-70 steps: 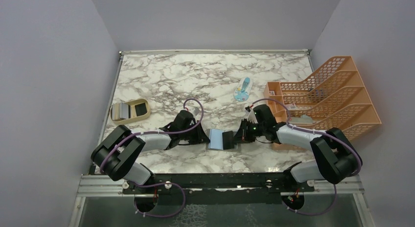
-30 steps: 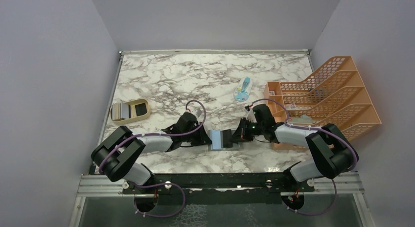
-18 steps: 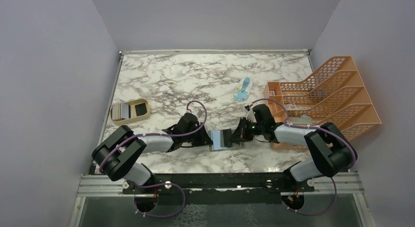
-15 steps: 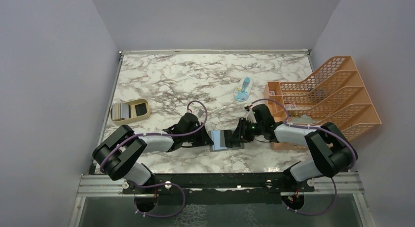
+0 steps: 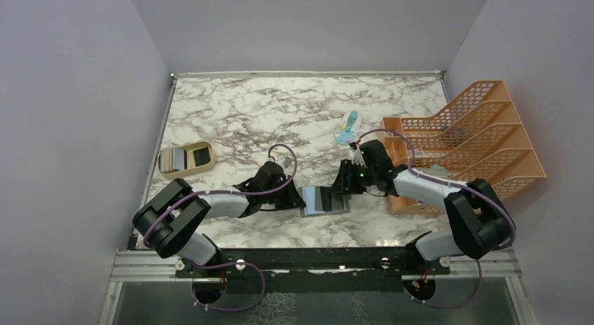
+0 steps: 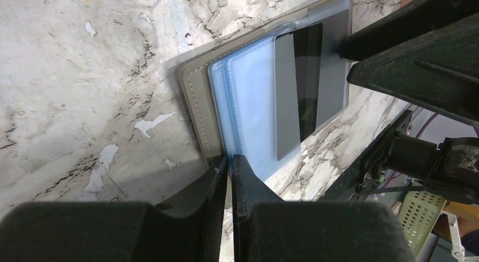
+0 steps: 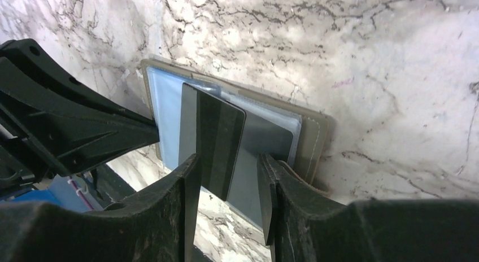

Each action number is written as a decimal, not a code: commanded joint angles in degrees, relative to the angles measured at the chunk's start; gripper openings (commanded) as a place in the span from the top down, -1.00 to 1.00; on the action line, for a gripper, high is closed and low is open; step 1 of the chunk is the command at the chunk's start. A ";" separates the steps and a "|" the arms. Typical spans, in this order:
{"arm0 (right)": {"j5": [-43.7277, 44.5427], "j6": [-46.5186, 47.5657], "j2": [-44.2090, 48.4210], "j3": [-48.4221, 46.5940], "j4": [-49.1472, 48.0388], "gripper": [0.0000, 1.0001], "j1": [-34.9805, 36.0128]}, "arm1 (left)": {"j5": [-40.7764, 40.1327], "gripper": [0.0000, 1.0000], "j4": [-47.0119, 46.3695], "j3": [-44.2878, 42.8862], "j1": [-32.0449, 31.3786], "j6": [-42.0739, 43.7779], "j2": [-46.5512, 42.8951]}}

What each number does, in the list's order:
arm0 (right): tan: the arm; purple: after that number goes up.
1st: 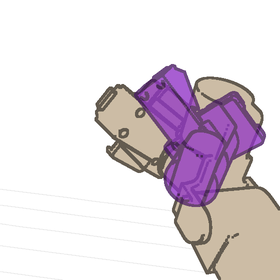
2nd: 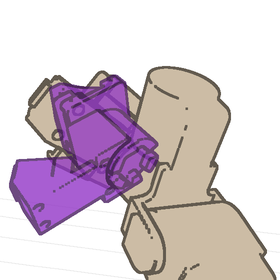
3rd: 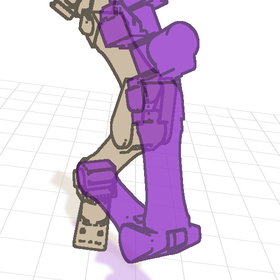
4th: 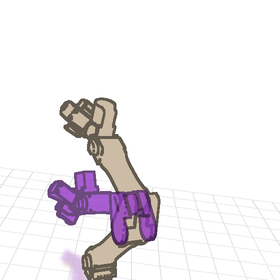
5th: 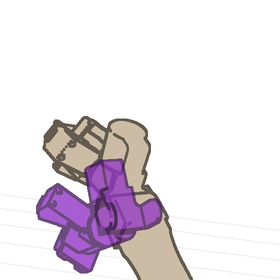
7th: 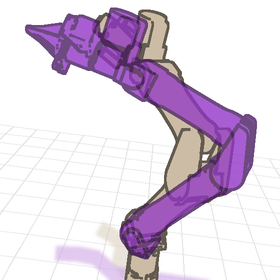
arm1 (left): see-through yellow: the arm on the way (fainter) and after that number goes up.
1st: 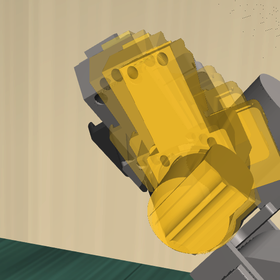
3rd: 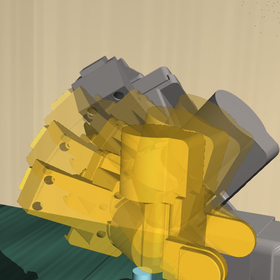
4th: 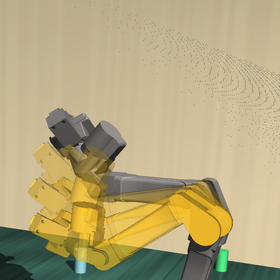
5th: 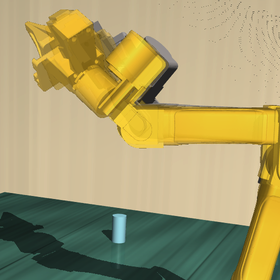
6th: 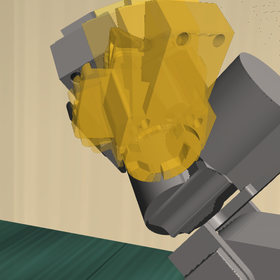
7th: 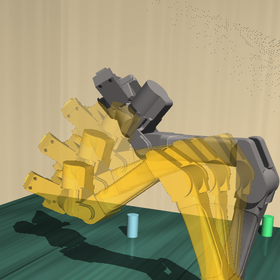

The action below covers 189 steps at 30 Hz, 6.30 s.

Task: Put the credit cards into the card holder
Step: Insert the credit card into the card holder.

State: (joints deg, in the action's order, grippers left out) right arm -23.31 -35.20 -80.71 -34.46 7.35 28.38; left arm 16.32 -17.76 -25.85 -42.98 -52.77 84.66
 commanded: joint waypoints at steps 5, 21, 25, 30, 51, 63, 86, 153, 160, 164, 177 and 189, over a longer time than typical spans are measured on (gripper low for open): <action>-0.01 2.30 -4.84 -3.17 -1.20 0.14 0.49 | -2.15 0.75 3.97 -0.42 -0.93 1.89 2.74; -4.44 -3.37 -6.28 -2.05 -7.43 0.12 3.67 | -1.73 0.75 3.72 -0.84 -0.96 1.98 2.85; -4.99 -3.63 -5.87 -2.14 -6.73 0.14 3.70 | -1.73 0.75 3.72 -0.69 -0.94 1.93 2.36; -0.97 -4.05 -2.55 -1.89 -2.02 0.08 3.70 | -1.64 0.75 3.76 -0.55 -0.96 1.67 1.36; 0.27 -9.41 -1.49 1.97 -5.60 0.03 7.88 | -1.73 0.75 3.54 -0.37 -1.97 0.39 0.22; 0.16 -7.01 -4.36 0.13 -6.30 0.09 8.09 | -1.61 0.75 3.51 -1.53 -2.22 1.22 1.72; 5.77 -0.64 -4.70 -3.93 -0.89 0.24 8.18 | -3.75 0.75 6.41 -4.07 -2.28 3.13 1.87; 11.17 -1.93 -5.24 -4.49 1.80 0.91 11.87 | -2.34 0.24 1.23 -3.99 -2.11 -0.29 0.83; 11.33 -1.94 -4.20 -5.66 3.16 0.92 11.94 | -3.44 0.24 2.55 -3.79 -2.11 0.00 -1.58; 15.06 -1.54 -3.15 -6.91 6.91 0.93 11.96 | -6.25 0.24 6.40 -4.44 -2.05 1.47 -3.12; 15.32 -2.49 -5.23 -6.63 6.19 0.95 12.30 | -4.33 0.23 1.79 -3.16 -2.11 0.15 -1.38; 13.28 -3.76 -8.06 -8.50 3.55 0.98 15.32 | -3.10 0.34 0.34 -3.25 -2.06 0.00 0.46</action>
State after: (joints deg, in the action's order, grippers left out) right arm -9.47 -37.91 -87.68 -41.32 12.78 42.48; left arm 11.31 -15.07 -29.23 -44.97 -52.58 84.16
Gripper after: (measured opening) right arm 0.017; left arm 0.343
